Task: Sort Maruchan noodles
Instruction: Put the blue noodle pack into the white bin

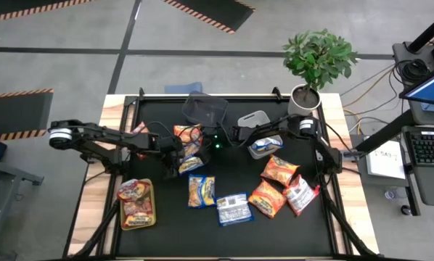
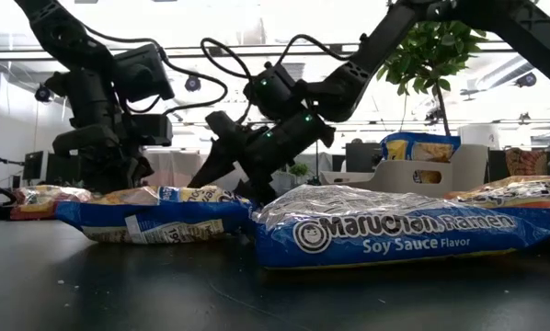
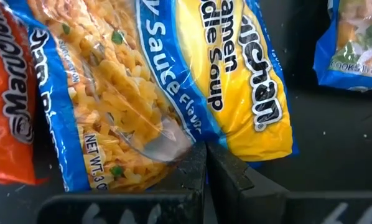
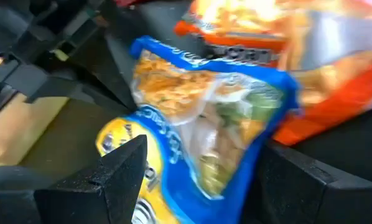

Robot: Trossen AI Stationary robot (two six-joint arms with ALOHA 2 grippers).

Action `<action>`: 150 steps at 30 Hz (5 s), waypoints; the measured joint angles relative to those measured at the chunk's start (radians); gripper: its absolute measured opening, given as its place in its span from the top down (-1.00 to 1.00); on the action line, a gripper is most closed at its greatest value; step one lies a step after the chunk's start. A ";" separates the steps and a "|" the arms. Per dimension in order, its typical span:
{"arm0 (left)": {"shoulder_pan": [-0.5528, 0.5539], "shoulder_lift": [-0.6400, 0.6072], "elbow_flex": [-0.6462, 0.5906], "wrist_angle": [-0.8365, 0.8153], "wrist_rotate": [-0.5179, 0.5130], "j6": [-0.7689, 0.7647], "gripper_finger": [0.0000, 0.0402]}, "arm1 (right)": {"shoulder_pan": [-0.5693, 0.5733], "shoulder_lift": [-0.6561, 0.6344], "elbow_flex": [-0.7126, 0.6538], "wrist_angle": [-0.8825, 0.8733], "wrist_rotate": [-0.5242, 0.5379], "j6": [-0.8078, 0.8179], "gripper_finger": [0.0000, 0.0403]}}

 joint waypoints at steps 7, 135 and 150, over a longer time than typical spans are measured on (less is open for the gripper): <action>0.000 0.006 -0.001 0.024 0.000 0.004 1.00 | 0.003 0.017 0.019 0.023 -0.050 -0.034 -0.34; 0.000 -0.550 -0.001 0.158 -0.032 0.182 1.00 | -0.003 -0.489 0.045 -0.628 0.298 -0.939 0.79; 0.000 -0.492 -0.001 0.165 -0.032 0.184 1.00 | -0.003 -0.622 0.045 -1.229 0.587 -1.241 0.79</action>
